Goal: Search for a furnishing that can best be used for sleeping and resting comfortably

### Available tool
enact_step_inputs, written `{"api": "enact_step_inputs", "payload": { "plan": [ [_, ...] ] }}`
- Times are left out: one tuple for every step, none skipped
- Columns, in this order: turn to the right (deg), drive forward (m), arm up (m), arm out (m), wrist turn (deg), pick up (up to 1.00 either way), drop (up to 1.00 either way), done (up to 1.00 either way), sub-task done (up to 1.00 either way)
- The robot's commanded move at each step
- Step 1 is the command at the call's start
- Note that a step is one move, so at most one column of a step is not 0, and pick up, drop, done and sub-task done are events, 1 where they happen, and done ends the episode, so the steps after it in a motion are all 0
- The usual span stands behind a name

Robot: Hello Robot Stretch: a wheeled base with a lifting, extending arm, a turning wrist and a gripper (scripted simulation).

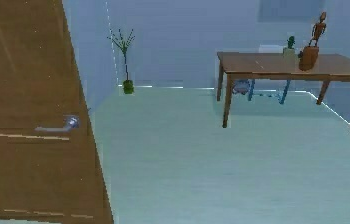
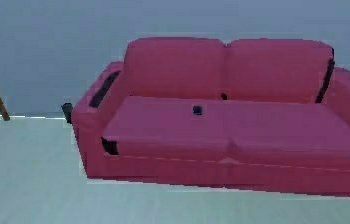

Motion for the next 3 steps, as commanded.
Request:
{"api": "enact_step_inputs", "payload": {
  "plan": [
    [-24.0, 0.0, 0.0, 0.0, 0.0, 0.0, 0.0, 0.0, 0.0],
    [0.0, 0.35, 0.0, 0.0, 0.0, 0.0, 0.0, 0.0, 0.0],
    [-45.0, 0.0, 0.0, 0.0, 0.0, 0.0, 0.0, 0.0, 0.0]
  ]
}}
